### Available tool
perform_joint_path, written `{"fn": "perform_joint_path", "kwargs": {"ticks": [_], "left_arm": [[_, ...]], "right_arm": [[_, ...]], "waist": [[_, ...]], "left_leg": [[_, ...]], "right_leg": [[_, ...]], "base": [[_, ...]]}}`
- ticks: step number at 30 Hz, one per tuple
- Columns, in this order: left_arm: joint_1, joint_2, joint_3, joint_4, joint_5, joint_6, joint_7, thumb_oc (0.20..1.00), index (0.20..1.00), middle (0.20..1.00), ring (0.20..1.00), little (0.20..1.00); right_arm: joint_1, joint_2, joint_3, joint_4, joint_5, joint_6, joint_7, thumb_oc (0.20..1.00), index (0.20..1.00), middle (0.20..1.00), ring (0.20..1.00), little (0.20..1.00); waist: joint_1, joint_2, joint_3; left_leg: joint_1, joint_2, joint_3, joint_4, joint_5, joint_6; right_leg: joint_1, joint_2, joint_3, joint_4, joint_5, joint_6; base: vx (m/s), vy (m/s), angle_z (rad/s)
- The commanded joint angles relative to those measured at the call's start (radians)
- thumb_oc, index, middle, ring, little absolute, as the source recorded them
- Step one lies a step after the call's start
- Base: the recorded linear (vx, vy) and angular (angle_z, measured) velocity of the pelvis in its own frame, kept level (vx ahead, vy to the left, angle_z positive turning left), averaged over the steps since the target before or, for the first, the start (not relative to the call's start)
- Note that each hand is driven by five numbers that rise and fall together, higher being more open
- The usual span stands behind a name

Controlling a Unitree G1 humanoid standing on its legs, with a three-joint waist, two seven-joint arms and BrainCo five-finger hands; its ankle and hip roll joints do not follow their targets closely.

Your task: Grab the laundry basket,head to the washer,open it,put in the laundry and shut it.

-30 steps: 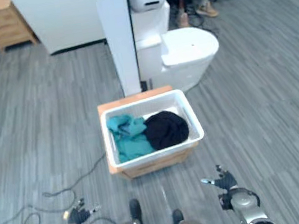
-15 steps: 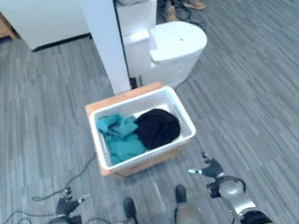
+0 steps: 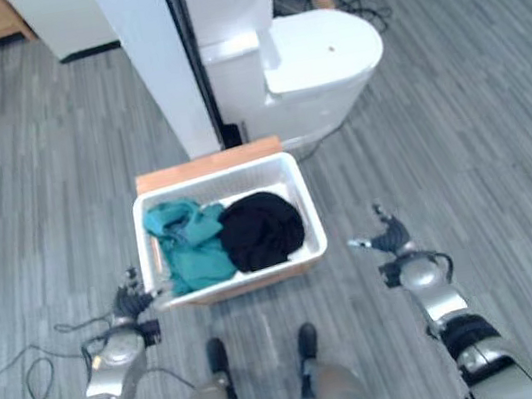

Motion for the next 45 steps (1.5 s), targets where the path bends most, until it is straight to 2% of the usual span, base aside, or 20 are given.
{"fn": "perform_joint_path", "kwargs": {"ticks": [1, 8, 14, 15, 16, 20, 26, 33, 37, 38, 39, 40, 41, 42, 44, 45], "left_arm": [[-0.048, 0.057, -0.005, -0.007, -0.045, -0.058, 0.078, 1.0, 1.0, 1.0, 1.0, 1.0], [-0.254, 0.097, -0.083, 0.152, -0.061, -0.044, 0.1, 1.0, 1.0, 1.0, 1.0, 1.0], [-0.334, 0.05, -0.15, 0.264, -0.074, -0.012, 0.065, 1.0, 1.0, 1.0, 1.0, 1.0], [-0.331, 0.04, -0.156, 0.256, -0.074, -0.012, 0.06, 0.514, 0.514, 0.514, 0.514, 0.514], [-0.327, 0.026, -0.164, 0.249, -0.075, -0.013, 0.056, 0.2, 0.2, 0.2, 0.2, 0.2], [-0.281, -0.023, -0.18, 0.158, -0.084, -0.023, 0.045, 0.2, 0.2, 0.2, 0.2, 0.2], [-0.193, -0.049, -0.144, -0.042, -0.109, -0.053, 0.051, 0.2, 0.2, 0.2, 0.2, 0.2], [-0.012, -0.008, -0.125, -0.324, -0.041, -0.063, -0.027, 0.2, 0.2, 0.2, 0.2, 0.2], [0.126, 0.02, -0.078, -0.447, -0.033, -0.058, -0.08, 0.2, 0.2, 0.2, 0.2, 0.2], [0.193, 0.028, -0.056, -0.499, -0.029, -0.052, -0.101, 0.2, 0.2, 0.2, 0.2, 0.2], [0.241, 0.027, -0.042, -0.547, -0.029, -0.054, -0.108, 0.2, 0.2, 0.2, 0.2, 0.2], [0.241, 0.027, -0.043, -0.547, -0.029, -0.054, -0.108, 0.2, 0.2, 0.2, 0.2, 0.2], [0.292, 0.037, -0.047, -0.583, 0.005, -0.044, -0.137, 0.2, 0.2, 0.2, 0.2, 0.2], [0.294, 0.037, -0.048, -0.584, 0.005, -0.044, -0.137, 0.2, 0.2, 0.2, 0.2, 0.2], [0.315, 0.047, -0.053, -0.608, 0.025, -0.039, -0.156, 0.2, 0.2, 0.2, 0.2, 0.2], [0.321, 0.061, -0.059, -0.626, 0.039, -0.039, -0.168, 0.2, 0.2, 0.2, 0.2, 0.2]], "right_arm": [[-0.035, 0.023, 0.026, -0.044, 0.076, -0.04, -0.049, 1.0, 1.0, 1.0, 1.0, 1.0], [-0.261, 0.046, 0.106, 0.125, 0.14, -0.03, -0.091, 1.0, 1.0, 1.0, 1.0, 1.0], [-0.372, 0.08, 0.16, 0.2, 0.156, -0.008, -0.096, 1.0, 1.0, 1.0, 1.0, 1.0], [-0.374, 0.083, 0.169, 0.199, 0.149, -0.005, -0.094, 0.564, 0.564, 0.564, 0.564, 0.564], [-0.375, 0.085, 0.175, 0.197, 0.143, -0.003, -0.091, 0.2, 0.2, 0.2, 0.2, 0.2], [-0.325, 0.099, 0.169, 0.138, 0.147, -0.012, -0.085, 0.2, 0.2, 0.2, 0.2, 0.2], [-0.183, 0.087, 0.102, -0.09, 0.148, -0.056, -0.083, 0.2, 0.2, 0.2, 0.2, 0.2], [0.06, 0.083, -0.003, -0.376, 0.119, -0.118, -0.018, 0.2, 0.2, 0.2, 0.2, 0.2], [0.206, 0.075, -0.064, -0.511, 0.105, -0.132, 0.031, 0.2, 0.2, 0.2, 0.2, 0.2], [0.271, 0.075, -0.089, -0.565, 0.092, -0.128, 0.053, 0.2, 0.2, 0.2, 0.2, 0.2], [0.323, 0.077, -0.111, -0.624, 0.09, -0.133, 0.068, 0.2, 0.2, 0.2, 0.2, 0.2], [0.324, 0.077, -0.112, -0.625, 0.09, -0.132, 0.068, 0.2, 0.2, 0.2, 0.2, 0.2], [0.408, 0.082, -0.158, -0.668, 0.091, -0.133, 0.091, 0.2, 0.2, 0.2, 0.2, 0.2], [0.411, 0.082, -0.158, -0.671, 0.091, -0.132, 0.092, 0.2, 0.2, 0.2, 0.2, 0.2], [0.451, 0.098, -0.181, -0.697, 0.095, -0.132, 0.101, 0.2, 0.2, 0.2, 0.2, 0.2], [0.473, 0.114, -0.19, -0.72, 0.092, -0.131, 0.105, 0.2, 0.2, 0.2, 0.2, 0.2]], "waist": [[-0.006, -0.061, 0.038], [-0.011, -0.049, 0.072], [-0.018, -0.037, 0.102], [-0.019, -0.036, 0.105], [-0.019, -0.036, 0.107], [-0.021, -0.037, 0.103], [-0.026, -0.037, 0.086], [-0.037, -0.033, 0.033], [-0.049, -0.043, -0.002], [-0.052, -0.047, -0.017], [-0.049, -0.052, -0.022], [-0.05, -0.054, -0.024], [-0.082, -0.049, -0.065], [-0.08, -0.049, -0.066], [-0.103, -0.048, -0.084], [-0.123, -0.05, -0.089]], "left_leg": [[0.059, -0.071, 0.006, 0.015, -0.194, 0.029], [-0.009, -0.072, 0.009, -0.007, -0.161, 0.022], [-0.05, -0.082, 0.003, -0.023, -0.141, 0.026], [-0.05, -0.084, 0.002, -0.025, -0.139, 0.026], [-0.048, -0.086, 0.002, -0.029, -0.138, 0.026], [-0.03, -0.093, 0.002, -0.044, -0.14, 0.029], [0.021, -0.098, 0.004, -0.046, -0.156, 0.032], [0.102, -0.092, 0.01, -0.027, -0.195, 0.033], [0.139, -0.089, 0.004, 0.025, -0.23, 0.038], [0.158, -0.096, -0.014, 0.041, -0.25, 0.043], [0.157, -0.132, -0.099, 0.063, -0.281, 0.052], [0.153, -0.134, -0.099, 0.062, -0.277, 0.053], [0.183, -0.152, -0.104, 0.032, -0.298, 0.069], [0.184, -0.152, -0.102, 0.03, -0.299, 0.069], [0.206, -0.156, -0.065, 0.014, -0.302, 0.079], [0.216, -0.16, -0.013, -0.004, -0.303, 0.09]], "right_leg": [[-0.042, -0.065, 0.037, 0.047, -0.073, 0.062], [-0.124, -0.069, 0.052, 0.054, -0.05, 0.072], [-0.175, -0.072, 0.069, 0.063, -0.041, 0.072], [-0.176, -0.071, 0.071, 0.062, -0.041, 0.071], [-0.176, -0.071, 0.073, 0.061, -0.041, 0.071], [-0.159, -0.071, 0.082, 0.049, -0.039, 0.07], [-0.104, -0.068, 0.082, 0.033, -0.044, 0.071], [-0.007, -0.059, 0.089, 0.013, -0.062, 0.065], [0.052, -0.047, 0.108, 0.001, -0.078, 0.057], [0.071, -0.044, 0.128, -0.002, -0.078, 0.059], [0.074, -0.039, 0.157, -0.004, -0.075, 0.061], [0.071, -0.041, 0.156, -0.005, -0.072, 0.061], [0.079, -0.044, 0.178, -0.023, -0.05, 0.076], [0.079, -0.044, 0.181, -0.024, -0.049, 0.076], [0.074, -0.045, 0.207, -0.036, -0.027, 0.091], [0.055, -0.046, 0.243, -0.041, -0.004, 0.107]], "base": [[-0.07, -0.027, 0.04], [-0.04, 0.005, -0.04], [0.0, 0.028, -0.06], [0.02, 0.021, 0.09], [0.02, 0.019, 0.09], [0.03, 0.017, 0.02], [0.01, -0.006, 0.03], [0.04, -0.019, 0.02], [0.05, 0.012, -0.02], [0.0, 0.131, -0.3], [-0.01, 0.125, -0.41], [0.0, 0.231, -0.82], [0.03, 0.16, -0.62], [0.04, 0.232, -0.55], [-0.05, 0.182, -0.34], [-0.09, 0.167, -0.72]]}}
